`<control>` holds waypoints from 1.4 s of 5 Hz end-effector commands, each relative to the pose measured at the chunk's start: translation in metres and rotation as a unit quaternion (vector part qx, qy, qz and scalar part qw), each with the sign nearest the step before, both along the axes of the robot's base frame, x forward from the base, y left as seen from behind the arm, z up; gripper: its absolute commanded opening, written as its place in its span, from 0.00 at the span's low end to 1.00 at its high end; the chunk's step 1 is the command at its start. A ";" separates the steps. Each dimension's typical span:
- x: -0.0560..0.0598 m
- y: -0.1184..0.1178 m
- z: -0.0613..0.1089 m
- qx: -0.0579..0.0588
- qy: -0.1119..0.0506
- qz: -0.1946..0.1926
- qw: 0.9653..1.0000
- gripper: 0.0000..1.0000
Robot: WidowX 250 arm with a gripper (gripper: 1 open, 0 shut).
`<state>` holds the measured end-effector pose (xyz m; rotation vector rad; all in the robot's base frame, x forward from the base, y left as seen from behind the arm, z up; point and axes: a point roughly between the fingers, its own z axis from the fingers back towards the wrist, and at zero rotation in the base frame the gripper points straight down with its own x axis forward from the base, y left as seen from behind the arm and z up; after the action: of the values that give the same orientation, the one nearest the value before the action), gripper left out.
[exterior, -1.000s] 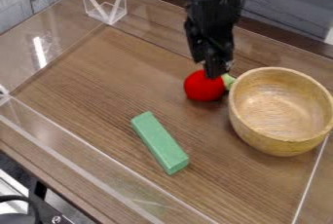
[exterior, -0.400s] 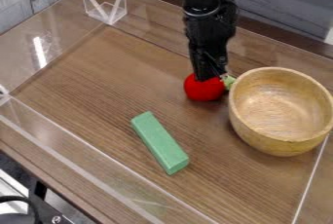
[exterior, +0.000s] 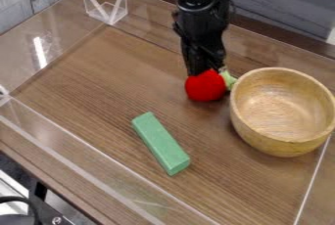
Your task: Move the red object to the left side of the table
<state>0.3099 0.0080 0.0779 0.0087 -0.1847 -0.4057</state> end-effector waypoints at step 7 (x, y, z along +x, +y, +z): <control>0.003 0.006 -0.007 0.014 -0.014 -0.051 0.998 1.00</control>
<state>0.3078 0.0145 0.0599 0.0189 -0.1673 -0.5041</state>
